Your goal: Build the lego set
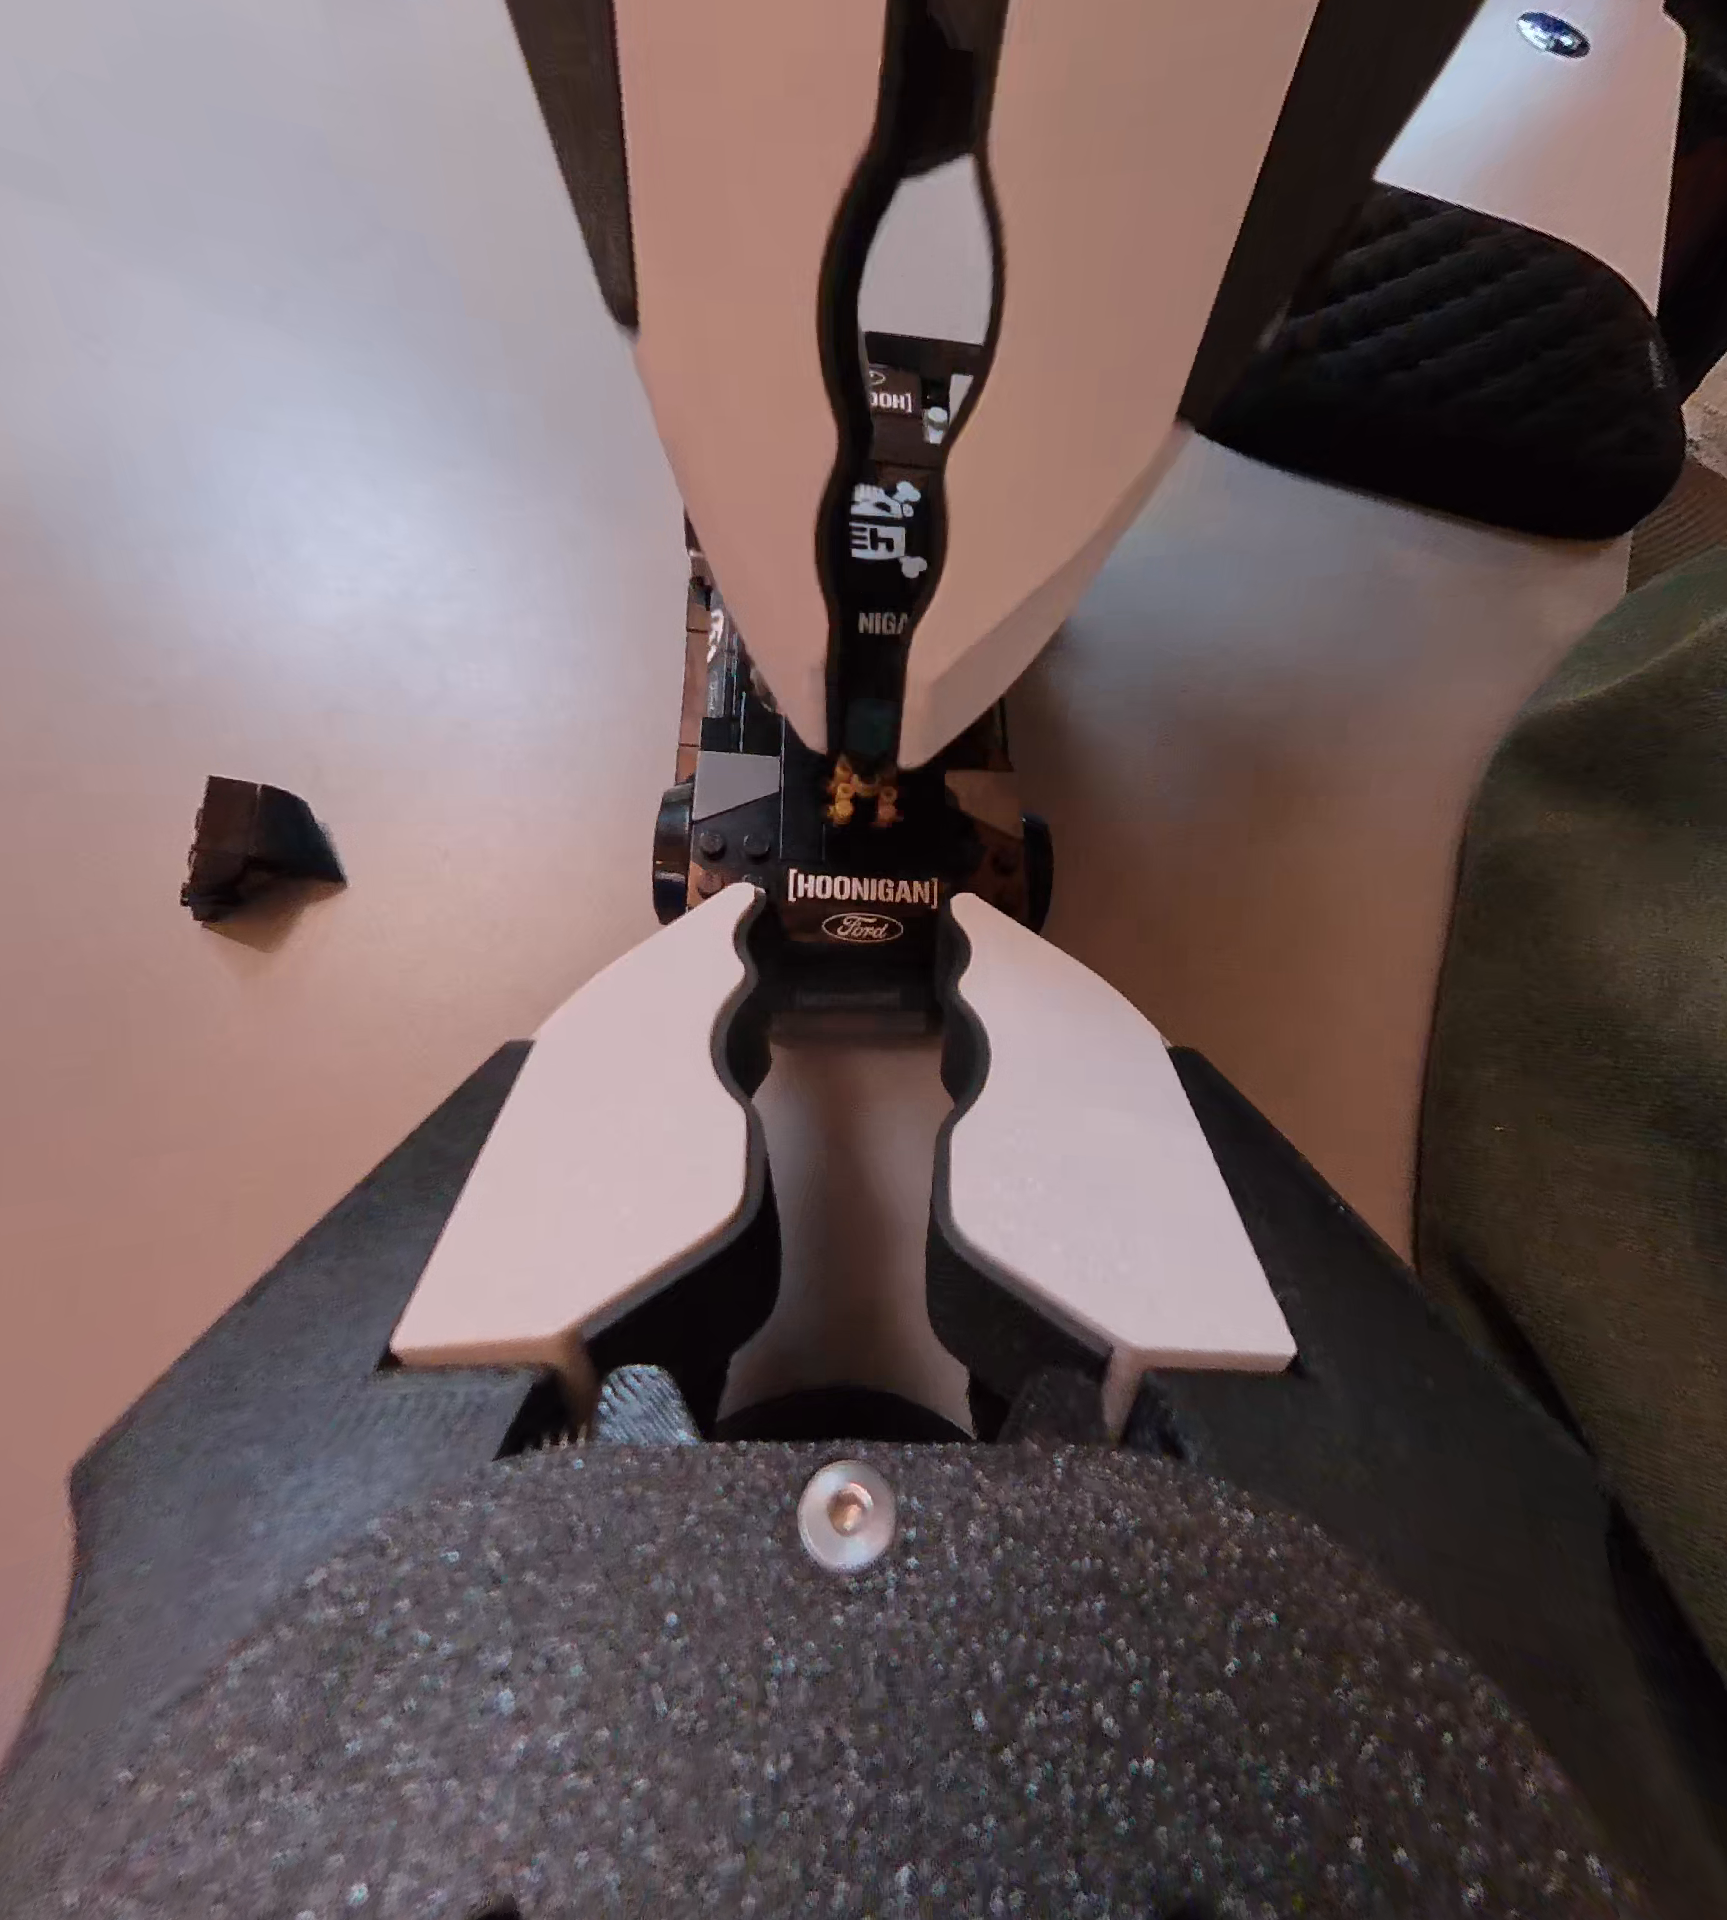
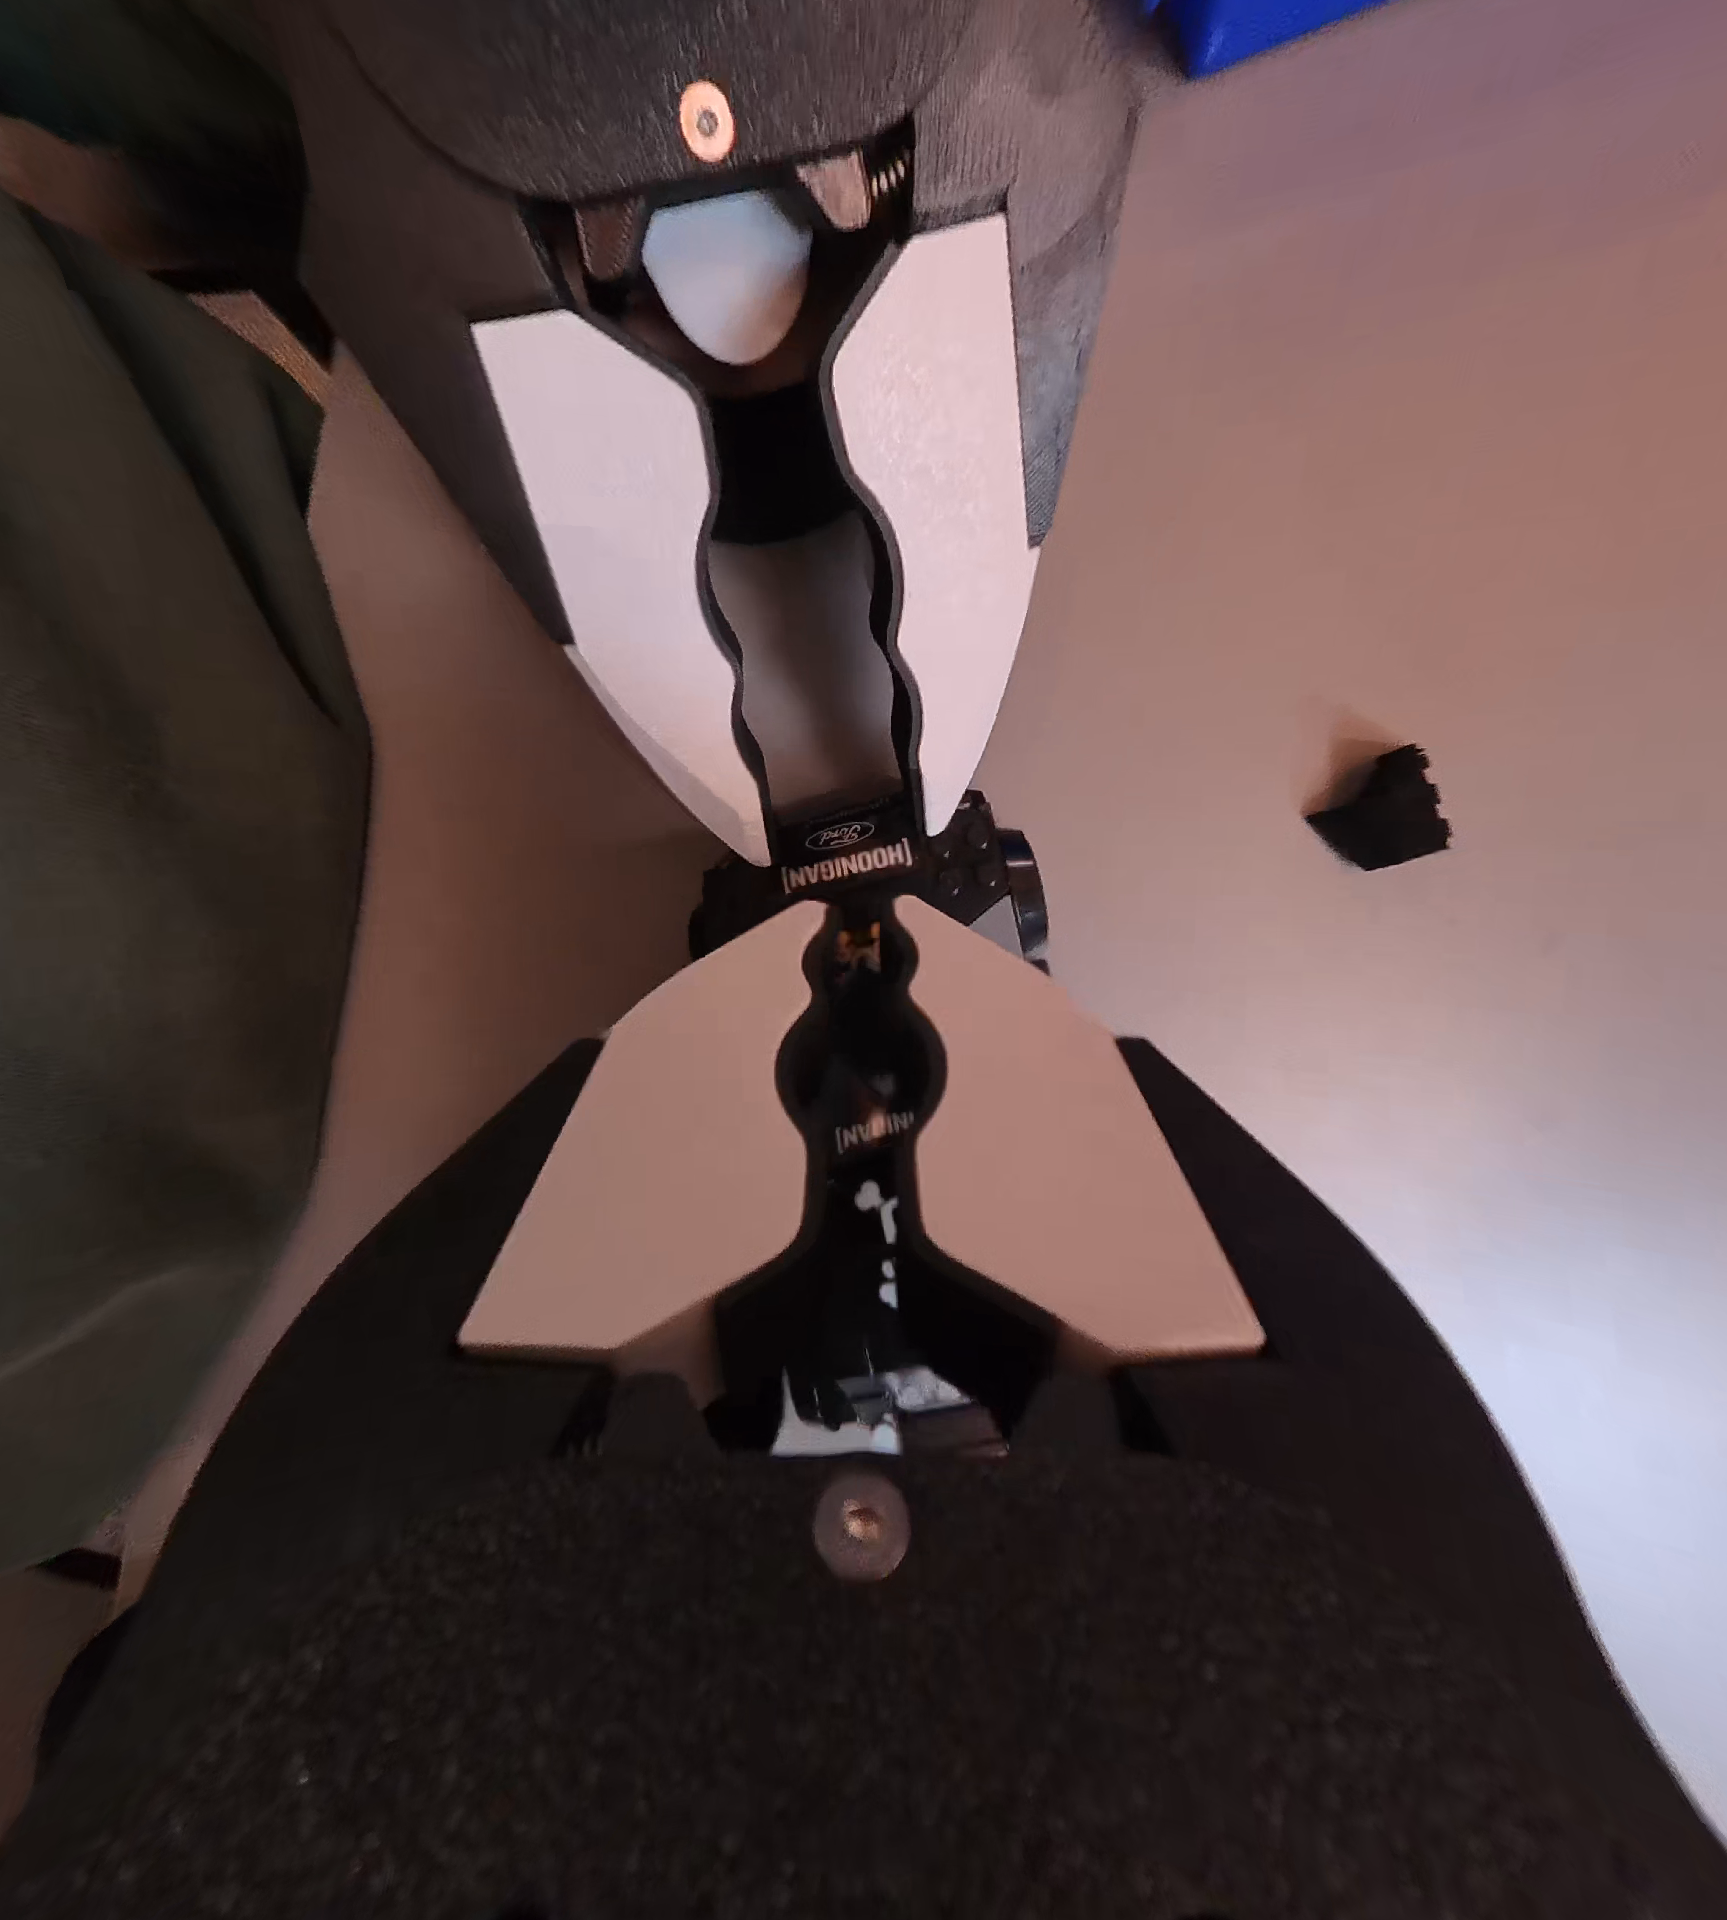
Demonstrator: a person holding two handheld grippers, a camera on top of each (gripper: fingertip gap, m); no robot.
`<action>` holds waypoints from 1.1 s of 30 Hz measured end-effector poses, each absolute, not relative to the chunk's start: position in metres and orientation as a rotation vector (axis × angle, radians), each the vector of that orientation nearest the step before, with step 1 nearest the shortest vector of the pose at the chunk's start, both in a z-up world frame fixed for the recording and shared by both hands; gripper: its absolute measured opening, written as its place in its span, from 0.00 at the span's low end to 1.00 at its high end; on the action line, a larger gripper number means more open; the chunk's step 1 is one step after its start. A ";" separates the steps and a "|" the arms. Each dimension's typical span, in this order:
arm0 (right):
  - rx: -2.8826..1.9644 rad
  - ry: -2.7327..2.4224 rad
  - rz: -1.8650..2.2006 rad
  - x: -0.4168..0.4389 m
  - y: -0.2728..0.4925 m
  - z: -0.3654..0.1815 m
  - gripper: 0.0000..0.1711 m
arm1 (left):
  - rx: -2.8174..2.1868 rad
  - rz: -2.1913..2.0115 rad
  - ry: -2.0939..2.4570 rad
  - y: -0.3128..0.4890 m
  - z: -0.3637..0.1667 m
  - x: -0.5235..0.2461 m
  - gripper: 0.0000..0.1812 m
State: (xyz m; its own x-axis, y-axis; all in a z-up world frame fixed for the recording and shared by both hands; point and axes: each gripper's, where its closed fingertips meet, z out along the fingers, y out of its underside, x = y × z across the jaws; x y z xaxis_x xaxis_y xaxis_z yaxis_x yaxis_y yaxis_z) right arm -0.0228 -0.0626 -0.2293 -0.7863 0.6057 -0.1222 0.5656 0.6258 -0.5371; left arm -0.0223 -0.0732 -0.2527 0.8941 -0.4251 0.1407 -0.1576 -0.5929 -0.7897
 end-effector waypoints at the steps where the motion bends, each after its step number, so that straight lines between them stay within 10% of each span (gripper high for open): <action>1: -0.985 -2.763 0.884 -0.021 -0.059 -0.226 0.06 | -2.201 -0.399 0.416 -0.073 -0.253 -0.022 0.16; 8: -0.818 -2.827 0.749 -0.005 -0.043 -0.243 0.22 | -2.199 -0.401 0.413 -0.073 -0.253 -0.022 0.16; 33: -0.720 -2.931 0.550 -0.015 -0.057 -0.251 0.09 | -2.185 -0.389 0.411 -0.073 -0.253 -0.023 0.16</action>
